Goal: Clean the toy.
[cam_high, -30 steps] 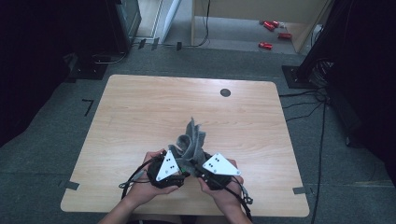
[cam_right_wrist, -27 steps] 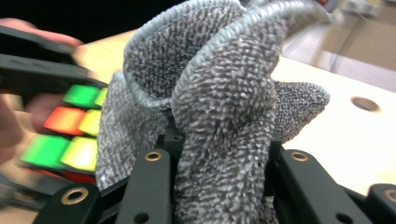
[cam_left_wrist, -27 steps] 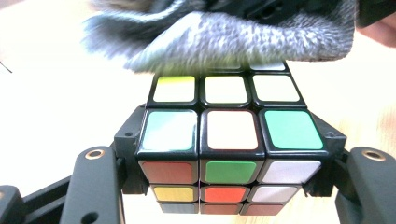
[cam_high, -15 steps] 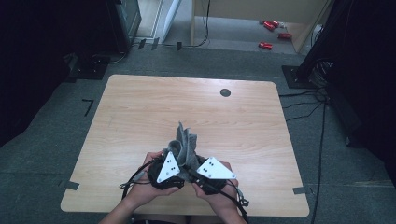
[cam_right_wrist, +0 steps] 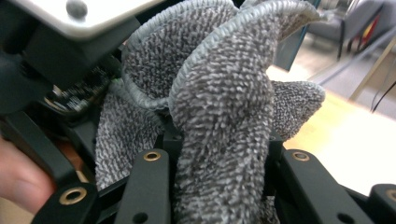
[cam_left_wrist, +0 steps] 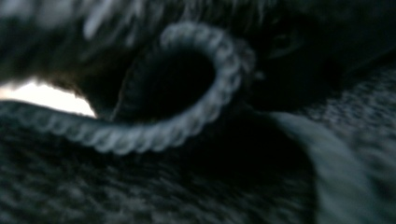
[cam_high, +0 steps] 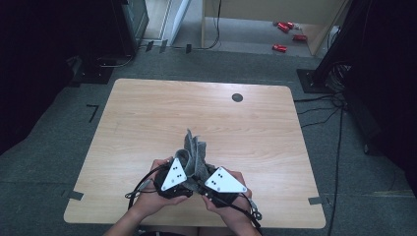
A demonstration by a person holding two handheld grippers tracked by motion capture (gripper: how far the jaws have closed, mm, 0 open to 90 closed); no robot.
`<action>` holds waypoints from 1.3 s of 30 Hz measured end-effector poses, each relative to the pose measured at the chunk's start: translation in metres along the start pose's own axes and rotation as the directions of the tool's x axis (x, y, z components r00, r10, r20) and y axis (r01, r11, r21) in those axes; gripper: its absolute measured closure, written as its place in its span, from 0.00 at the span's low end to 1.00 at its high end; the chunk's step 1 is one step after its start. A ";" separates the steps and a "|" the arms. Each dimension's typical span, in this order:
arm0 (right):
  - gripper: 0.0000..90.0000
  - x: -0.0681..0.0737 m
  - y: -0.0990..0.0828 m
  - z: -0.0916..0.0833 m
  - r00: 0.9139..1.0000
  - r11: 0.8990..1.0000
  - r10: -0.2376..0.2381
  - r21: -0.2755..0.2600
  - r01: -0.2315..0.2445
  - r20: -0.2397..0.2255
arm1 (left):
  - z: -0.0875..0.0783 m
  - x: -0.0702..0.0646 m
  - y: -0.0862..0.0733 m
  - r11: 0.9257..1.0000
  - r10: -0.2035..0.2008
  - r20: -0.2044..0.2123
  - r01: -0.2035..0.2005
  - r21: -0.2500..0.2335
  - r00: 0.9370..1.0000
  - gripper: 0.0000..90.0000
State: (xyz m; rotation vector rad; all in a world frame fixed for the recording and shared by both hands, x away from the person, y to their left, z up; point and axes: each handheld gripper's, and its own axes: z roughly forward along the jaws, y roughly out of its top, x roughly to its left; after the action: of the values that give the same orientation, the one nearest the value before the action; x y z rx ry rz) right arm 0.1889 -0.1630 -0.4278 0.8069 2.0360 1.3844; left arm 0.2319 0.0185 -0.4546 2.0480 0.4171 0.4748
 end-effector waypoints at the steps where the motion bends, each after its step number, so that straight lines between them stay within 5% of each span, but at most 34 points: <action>1: 0.75 -0.004 -0.001 -0.001 1.000 1.000 -0.003 -0.015 0.003 -0.002 | -0.001 0.001 0.000 1.000 -0.001 0.007 0.001 -0.010 1.000 0.38; 4: 0.75 -0.030 -0.003 -0.006 0.994 0.997 0.082 -0.014 -0.081 0.077 | -0.006 0.006 -0.002 0.997 -0.034 0.049 0.038 -0.075 0.998 0.38; 6: 0.76 -0.051 -0.007 -0.012 0.978 0.987 0.159 -0.003 -0.160 0.137 | -0.010 0.010 -0.003 0.990 -0.044 0.091 0.056 -0.133 0.995 0.38; 9: 0.76 -0.063 -0.008 -0.022 0.956 0.956 0.287 -0.078 -0.282 0.060 | -0.009 0.010 -0.007 0.984 -0.029 0.100 0.046 -0.172 0.995 0.38; 12: 0.76 -0.053 -0.006 -0.016 0.959 0.955 0.281 -0.086 -0.284 -0.036 | -0.009 0.011 -0.009 0.973 -0.042 0.099 0.063 -0.222 0.994 0.38; 14: 0.76 -0.046 -0.010 -0.008 0.960 0.958 0.274 -0.067 -0.277 -0.051 | -0.012 0.015 -0.009 0.967 -0.063 0.096 0.085 -0.242 0.993 0.38; 16: 0.77 -0.046 -0.019 -0.002 0.947 0.947 0.318 -0.033 -0.319 -0.046 | -0.018 0.020 -0.010 0.953 -0.092 0.099 0.116 -0.280 0.991 0.38; 19: 0.77 -0.050 -0.037 0.014 0.957 0.952 0.291 0.103 -0.289 -0.003 | -0.028 0.034 -0.009 0.910 -0.180 0.137 0.218 -0.354 0.974 0.38; 20: 0.77 -0.052 -0.041 0.016 0.952 0.945 0.307 0.120 -0.305 0.004 | -0.030 0.037 -0.009 0.906 -0.192 0.135 0.228 -0.357 0.972 0.38; 22: 0.76 -0.057 -0.038 0.012 0.937 0.934 0.349 0.086 -0.347 -0.007 | -0.031 0.041 -0.011 0.920 -0.174 0.106 0.200 -0.336 0.979 0.38; 23: 0.76 -0.058 -0.033 0.007 0.937 0.936 0.349 0.056 -0.348 -0.009 | -0.030 0.041 -0.013 0.926 -0.169 0.105 0.194 -0.323 0.980 0.38; 28: 0.76 -0.053 -0.001 -0.020 0.948 0.941 0.312 -0.119 -0.318 -0.071 | -0.020 0.037 -0.013 0.942 -0.158 0.137 0.191 -0.277 0.978 0.38; 31: 0.75 -0.047 0.002 -0.019 0.952 0.947 0.287 -0.116 -0.298 -0.104 | -0.017 0.030 -0.011 0.949 -0.136 0.153 0.173 -0.264 0.979 0.38; 33: 0.75 -0.047 -0.005 -0.013 0.950 0.949 0.296 -0.087 -0.304 -0.099 | -0.018 0.030 -0.010 0.948 -0.141 0.140 0.174 -0.266 0.980 0.38; 34: 0.75 -0.050 -0.009 -0.010 0.939 0.940 0.325 -0.069 -0.333 -0.111 | -0.020 0.032 -0.011 0.945 -0.149 0.144 0.183 -0.271 0.978 0.38; 36: 0.75 -0.056 -0.017 -0.002 0.927 0.935 0.355 0.019 -0.355 -0.119 | -0.023 0.037 -0.012 0.928 -0.184 0.158 0.224 -0.297 0.970 0.38; 38: 0.75 -0.059 -0.023 0.002 0.935 0.937 0.345 0.079 -0.339 -0.081 | -0.026 0.043 -0.012 0.906 -0.222 0.184 0.273 -0.324 0.957 0.38; 39: 0.75 -0.060 -0.024 0.002 0.932 0.935 0.354 0.073 -0.348 -0.083 | -0.026 0.044 -0.012 0.905 -0.225 0.182 0.275 -0.325 0.957 0.38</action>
State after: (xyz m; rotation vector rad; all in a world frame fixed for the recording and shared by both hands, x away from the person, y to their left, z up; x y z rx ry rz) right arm 0.2265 -0.2124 -0.4446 1.1989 2.0815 1.5870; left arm 0.2557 0.0646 -0.4457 1.6447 0.4685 0.2252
